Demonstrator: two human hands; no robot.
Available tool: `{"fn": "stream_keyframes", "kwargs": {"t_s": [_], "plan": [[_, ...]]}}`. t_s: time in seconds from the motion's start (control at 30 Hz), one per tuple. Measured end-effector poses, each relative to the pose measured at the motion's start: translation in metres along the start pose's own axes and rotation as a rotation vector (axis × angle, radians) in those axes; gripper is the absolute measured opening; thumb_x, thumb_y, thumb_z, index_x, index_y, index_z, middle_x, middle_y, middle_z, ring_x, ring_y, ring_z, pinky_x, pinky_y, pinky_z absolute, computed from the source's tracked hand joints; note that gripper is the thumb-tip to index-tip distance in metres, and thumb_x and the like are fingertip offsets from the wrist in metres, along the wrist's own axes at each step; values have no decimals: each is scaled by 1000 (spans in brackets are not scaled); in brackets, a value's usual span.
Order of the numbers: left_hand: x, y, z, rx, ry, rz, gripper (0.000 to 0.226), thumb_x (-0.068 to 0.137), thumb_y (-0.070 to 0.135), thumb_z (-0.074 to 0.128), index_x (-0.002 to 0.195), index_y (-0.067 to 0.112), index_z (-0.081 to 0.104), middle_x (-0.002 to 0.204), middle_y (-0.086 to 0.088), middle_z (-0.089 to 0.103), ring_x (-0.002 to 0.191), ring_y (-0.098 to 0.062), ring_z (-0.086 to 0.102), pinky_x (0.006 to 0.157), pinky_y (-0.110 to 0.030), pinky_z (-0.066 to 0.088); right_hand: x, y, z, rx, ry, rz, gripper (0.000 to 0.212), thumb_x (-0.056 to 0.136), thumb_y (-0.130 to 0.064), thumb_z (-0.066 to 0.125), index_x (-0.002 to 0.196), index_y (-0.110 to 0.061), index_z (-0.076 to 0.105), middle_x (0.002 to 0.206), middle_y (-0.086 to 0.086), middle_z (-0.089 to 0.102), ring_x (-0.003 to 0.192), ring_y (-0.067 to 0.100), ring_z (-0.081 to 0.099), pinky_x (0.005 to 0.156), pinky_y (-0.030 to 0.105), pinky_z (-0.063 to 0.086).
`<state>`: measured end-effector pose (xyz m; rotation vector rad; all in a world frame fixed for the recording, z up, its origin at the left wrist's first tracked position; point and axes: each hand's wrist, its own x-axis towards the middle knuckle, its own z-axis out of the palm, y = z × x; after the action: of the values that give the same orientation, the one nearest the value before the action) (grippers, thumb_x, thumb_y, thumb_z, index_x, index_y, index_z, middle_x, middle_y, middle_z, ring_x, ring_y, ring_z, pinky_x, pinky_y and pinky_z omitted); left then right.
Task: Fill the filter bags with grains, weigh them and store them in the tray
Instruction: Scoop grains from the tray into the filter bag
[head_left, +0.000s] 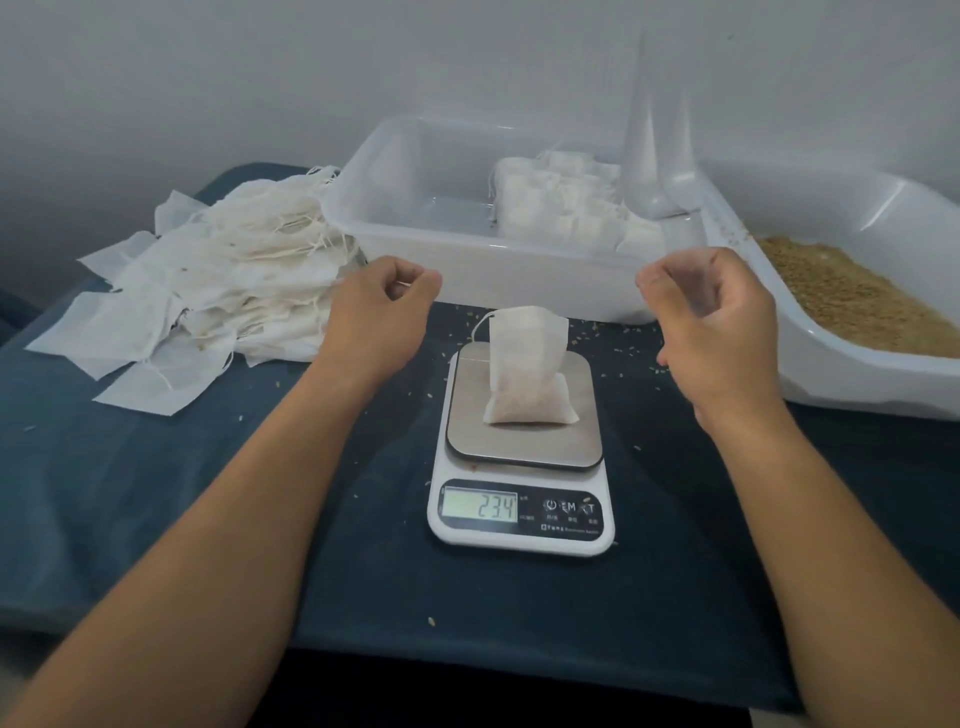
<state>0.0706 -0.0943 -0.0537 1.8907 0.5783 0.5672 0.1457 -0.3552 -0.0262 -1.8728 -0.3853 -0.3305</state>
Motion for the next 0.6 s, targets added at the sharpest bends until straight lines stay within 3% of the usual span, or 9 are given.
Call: {"fn": "stream_keyframes", "kwargs": {"t_s": [0.13, 0.27, 0.37, 0.43, 0.5, 0.6], "plan": [[-6, 5, 2, 76, -142, 64, 29, 97, 48, 61, 88, 22, 72, 61, 16, 58, 50, 4, 49, 60, -25, 41, 1, 1, 1, -1, -15, -9, 9, 90, -48, 71, 88, -43, 63, 97, -28, 69, 90, 4, 67, 79, 51, 60], [-13, 10, 2, 195, -250, 119, 45, 99, 58, 53, 82, 20, 73, 54, 19, 57, 47, 3, 50, 56, -27, 37, 1, 2, 0, -47, -56, 8, 16, 88, -55, 70, 79, -48, 59, 93, -27, 68, 74, 4, 63, 74, 44, 60], [-18, 15, 2, 242, -309, 142, 51, 99, 60, 49, 75, 21, 70, 50, 23, 55, 47, 6, 52, 55, -26, 36, -2, 2, 4, -91, -150, 13, 18, 89, -55, 71, 83, -43, 58, 98, -25, 69, 78, 3, 65, 70, 41, 59], [-21, 16, 1, 251, -353, 167, 48, 98, 61, 50, 72, 25, 69, 50, 27, 56, 50, 9, 54, 57, -25, 36, -2, 1, 9, -44, -231, -6, 19, 92, -45, 74, 87, -32, 61, 102, -21, 73, 84, 3, 69, 65, 31, 56], [-22, 16, 2, 249, -373, 206, 45, 95, 61, 56, 71, 26, 68, 53, 23, 58, 52, 4, 53, 58, -27, 39, 1, -1, 15, 16, -338, -28, 24, 94, -30, 75, 99, -10, 62, 108, -25, 73, 92, -5, 69, 60, 15, 52], [-21, 15, 3, 278, -368, 252, 28, 92, 51, 66, 75, 29, 70, 67, 23, 65, 61, 2, 57, 62, -24, 42, 3, -3, 22, 52, -502, -15, 33, 95, -19, 74, 107, 7, 58, 115, -22, 73, 95, -14, 66, 62, 6, 49]]}}
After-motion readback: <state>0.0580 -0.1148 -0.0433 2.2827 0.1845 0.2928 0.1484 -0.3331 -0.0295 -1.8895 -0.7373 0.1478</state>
